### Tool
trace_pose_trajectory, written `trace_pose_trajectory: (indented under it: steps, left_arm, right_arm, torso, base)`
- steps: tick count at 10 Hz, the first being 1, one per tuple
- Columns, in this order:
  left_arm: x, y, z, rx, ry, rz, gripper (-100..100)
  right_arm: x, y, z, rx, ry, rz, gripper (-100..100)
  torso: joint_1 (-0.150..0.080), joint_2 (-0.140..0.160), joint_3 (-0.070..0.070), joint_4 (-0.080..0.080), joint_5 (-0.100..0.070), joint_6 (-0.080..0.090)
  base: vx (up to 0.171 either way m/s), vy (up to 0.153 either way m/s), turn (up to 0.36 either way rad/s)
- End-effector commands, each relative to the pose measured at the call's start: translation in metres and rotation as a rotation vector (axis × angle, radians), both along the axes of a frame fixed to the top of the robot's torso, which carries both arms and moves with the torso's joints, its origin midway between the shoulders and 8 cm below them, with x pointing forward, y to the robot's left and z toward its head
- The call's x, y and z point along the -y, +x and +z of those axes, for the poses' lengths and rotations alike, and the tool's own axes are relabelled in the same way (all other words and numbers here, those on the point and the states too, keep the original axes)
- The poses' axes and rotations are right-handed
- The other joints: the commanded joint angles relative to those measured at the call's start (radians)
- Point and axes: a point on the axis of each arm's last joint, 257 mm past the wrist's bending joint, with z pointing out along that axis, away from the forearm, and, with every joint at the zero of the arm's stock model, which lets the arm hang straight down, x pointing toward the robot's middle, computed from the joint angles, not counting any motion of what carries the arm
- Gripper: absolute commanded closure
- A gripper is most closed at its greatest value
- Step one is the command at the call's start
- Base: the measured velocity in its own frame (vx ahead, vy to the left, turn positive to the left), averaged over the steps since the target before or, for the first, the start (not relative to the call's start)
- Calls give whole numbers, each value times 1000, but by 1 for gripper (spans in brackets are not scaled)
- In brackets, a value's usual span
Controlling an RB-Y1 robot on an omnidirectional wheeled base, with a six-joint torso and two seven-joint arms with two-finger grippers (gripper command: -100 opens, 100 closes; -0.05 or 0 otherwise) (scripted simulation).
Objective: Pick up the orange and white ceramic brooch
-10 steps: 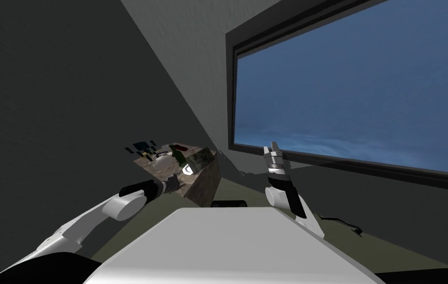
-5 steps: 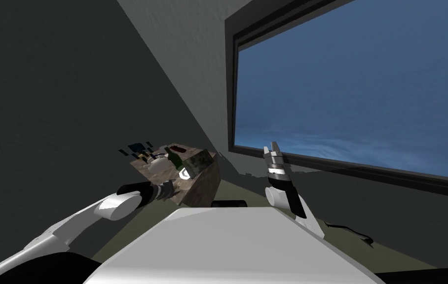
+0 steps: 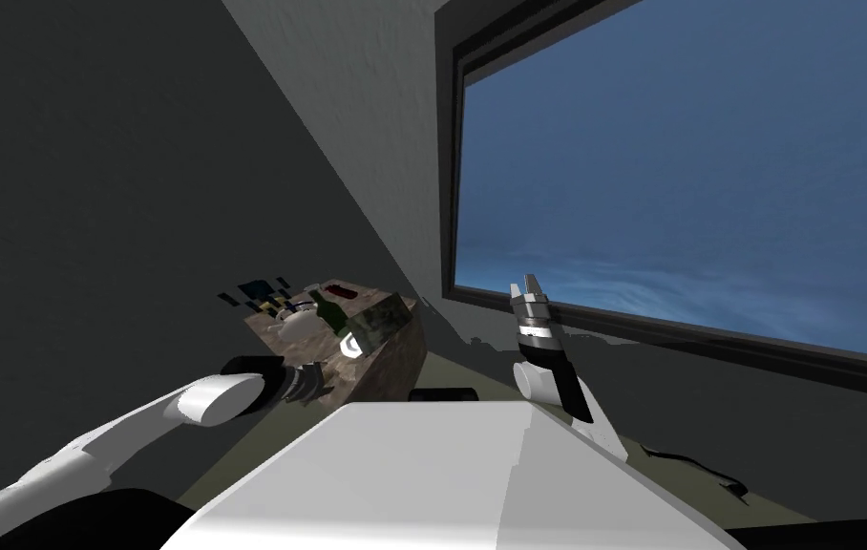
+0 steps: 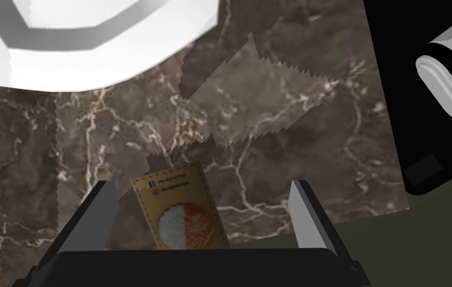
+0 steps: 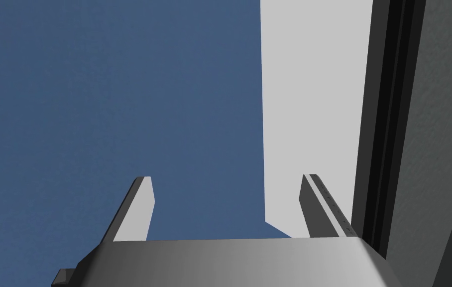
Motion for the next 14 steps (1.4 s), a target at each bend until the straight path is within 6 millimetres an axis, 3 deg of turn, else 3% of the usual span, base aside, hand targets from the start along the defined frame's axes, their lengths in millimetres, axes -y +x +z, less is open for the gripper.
trace_pose_trajectory:
  steps: [1, 3, 4, 7, 9, 10, 11, 12, 14]
  left_arm:
    - [-11, -18, -5, -75, -2, 47, -100]
    - [-27, -47, -9, -182, -2, 119, -100]
    - [-27, -47, -9, -182, -2, 119, -100]
    - [-44, -81, -12, -298, 1, 201, -100]
    - [-49, -93, -12, -340, 3, 231, -100]
    - [-47, -90, -13, -327, 3, 223, -100]
    - [-48, -91, -13, -330, 3, 225, 0]
    - [-51, -98, -23, -328, 2, 232, -100]
    - [-54, -108, -35, -328, 1, 240, -100]
  right_arm:
    - [0, 0, 0, 0, 0, 0, 0]
    - [0, 0, 0, 0, 0, 0, 0]
    - [0, 0, 0, 0, 0, 0, 0]
    - [0, 0, 0, 0, 0, 0, 0]
    - [0, 0, 0, 0, 0, 0, 0]
    - [0, 0, 0, 0, 0, 0, 0]
    - [0, 0, 0, 0, 0, 0, 0]
    - [0, 0, 0, 0, 0, 0, 0]
    - [-1, 0, -1, -3, 1, 2, 0]
  torso:
    - [0, 0, 0, 0, 0, 0]
    - [1, 0, 0, 0, 0, 0]
    - [1, -1, 0, 0, 0, 0]
    - [2, 2, 1, 0, 0, 0]
    - [1, 2, 1, 1, 0, 0]
    - [0, 4, 2, 1, 0, 0]
    - [1, 6, 3, 1, 0, 0]
    - [1, 6, 4, 2, 0, 0]
    - [-1, 4, 3, 2, 1, 1]
  base:
    - [76, -27, 10]
    - [113, -13, 18]
    - [86, -11, 5]
    - [76, -2, 9]
    - [56, -16, 15]
    - [12, -8, 10]
    - [0, 0, 0]
    - [17, -9, -48]
    - [27, -9, -47]
